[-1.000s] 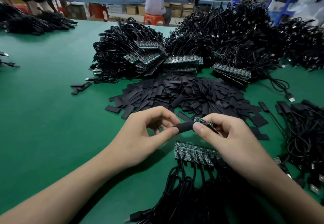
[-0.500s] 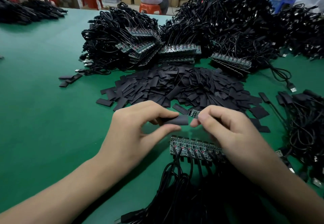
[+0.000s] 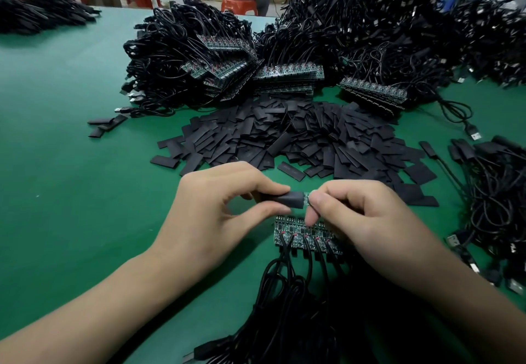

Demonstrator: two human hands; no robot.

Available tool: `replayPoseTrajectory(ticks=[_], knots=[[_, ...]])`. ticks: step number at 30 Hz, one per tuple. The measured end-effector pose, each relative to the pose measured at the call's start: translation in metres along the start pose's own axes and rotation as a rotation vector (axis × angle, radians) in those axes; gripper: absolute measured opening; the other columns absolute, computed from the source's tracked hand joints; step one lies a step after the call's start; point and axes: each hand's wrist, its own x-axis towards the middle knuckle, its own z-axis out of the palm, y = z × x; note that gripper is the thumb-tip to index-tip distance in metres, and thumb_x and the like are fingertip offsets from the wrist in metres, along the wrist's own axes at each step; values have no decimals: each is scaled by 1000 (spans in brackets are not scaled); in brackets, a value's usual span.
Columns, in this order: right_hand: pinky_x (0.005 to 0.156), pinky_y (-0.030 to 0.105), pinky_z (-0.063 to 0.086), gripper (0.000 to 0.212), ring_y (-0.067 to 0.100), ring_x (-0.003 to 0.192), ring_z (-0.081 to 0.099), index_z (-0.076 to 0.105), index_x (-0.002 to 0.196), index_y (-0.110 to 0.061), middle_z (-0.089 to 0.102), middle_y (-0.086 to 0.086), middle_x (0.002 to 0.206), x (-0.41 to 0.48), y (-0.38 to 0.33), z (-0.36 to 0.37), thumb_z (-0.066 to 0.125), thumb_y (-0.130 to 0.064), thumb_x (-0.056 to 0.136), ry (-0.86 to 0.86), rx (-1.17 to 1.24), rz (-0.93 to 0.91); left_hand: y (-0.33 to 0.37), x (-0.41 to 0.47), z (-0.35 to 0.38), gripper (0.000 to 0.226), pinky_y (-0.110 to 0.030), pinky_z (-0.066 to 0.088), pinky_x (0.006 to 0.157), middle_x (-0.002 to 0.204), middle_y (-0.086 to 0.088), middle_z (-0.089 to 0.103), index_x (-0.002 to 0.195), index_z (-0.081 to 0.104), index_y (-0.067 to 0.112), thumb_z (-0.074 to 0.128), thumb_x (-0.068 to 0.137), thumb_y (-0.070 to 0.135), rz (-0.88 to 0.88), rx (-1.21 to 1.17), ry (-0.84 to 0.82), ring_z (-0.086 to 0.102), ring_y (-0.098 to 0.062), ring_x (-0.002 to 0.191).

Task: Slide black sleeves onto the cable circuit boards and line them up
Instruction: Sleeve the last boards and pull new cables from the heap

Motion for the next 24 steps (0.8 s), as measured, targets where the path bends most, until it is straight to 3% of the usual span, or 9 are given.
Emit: replayPoseTrajectory(ticks=[2, 4, 8, 11, 17, 19, 21, 24], knots=[[55, 42, 27, 37, 27, 55, 32, 72, 80, -27, 33, 11, 59, 1, -1, -3, 51, -53, 94, 11, 46, 11, 0, 0, 0, 17, -27, 54, 72, 84, 7, 73, 93, 80, 15, 85, 79, 24, 2, 8, 7, 67, -9, 77], [58, 52, 30, 38, 33, 58, 31, 72, 80, -25, 32, 21, 63, 1, -3, -6, 50, -54, 91, 13, 76, 18, -1, 0, 0, 16, -25, 53, 72, 83, 7, 73, 92, 81, 15, 84, 78, 24, -24, -1, 17, 67, -10, 76], [56, 39, 25, 37, 20, 56, 31, 72, 78, -27, 33, 3, 59, -1, -2, -4, 49, -53, 90, -23, 63, 15, -2, 0, 1, 18, -19, 52, 73, 82, 9, 73, 92, 81, 17, 83, 77, 26, -67, -30, 13, 68, -10, 74], [56, 36, 26, 36, 16, 55, 32, 72, 77, -28, 34, -2, 57, -1, -3, -3, 49, -52, 90, -32, 57, 13, -1, -1, 2, 18, -22, 54, 73, 82, 9, 74, 91, 80, 19, 82, 77, 30, -99, -60, 12, 69, -10, 75], [57, 49, 23, 38, 35, 59, 27, 72, 78, -26, 30, 22, 65, -1, -7, -4, 50, -54, 91, -25, 111, 38, 0, 0, 2, 17, -21, 55, 73, 81, 12, 75, 91, 79, 25, 79, 76, 35, -144, -107, 21, 70, -9, 76], [56, 42, 23, 38, 27, 56, 28, 72, 77, -26, 30, 12, 61, -1, -5, -3, 51, -53, 94, -28, 96, 37, -1, -1, 2, 18, -22, 55, 74, 81, 12, 75, 91, 79, 25, 79, 76, 35, -147, -106, 13, 70, -10, 76], [52, 27, 24, 37, 11, 51, 29, 72, 76, -26, 31, -6, 54, -2, -2, -4, 54, -47, 101, -21, 53, 21, -1, -1, 2, 17, -24, 55, 74, 82, 13, 75, 91, 79, 25, 80, 76, 34, -145, -102, 7, 70, -10, 76], [46, 18, 27, 34, 5, 44, 30, 70, 71, -24, 32, -13, 45, -3, -1, -3, 57, -34, 101, -2, -36, -7, -3, -2, 1, 17, -25, 54, 74, 84, 12, 74, 94, 80, 22, 82, 78, 29, -97, -54, -22, 69, -9, 77]])
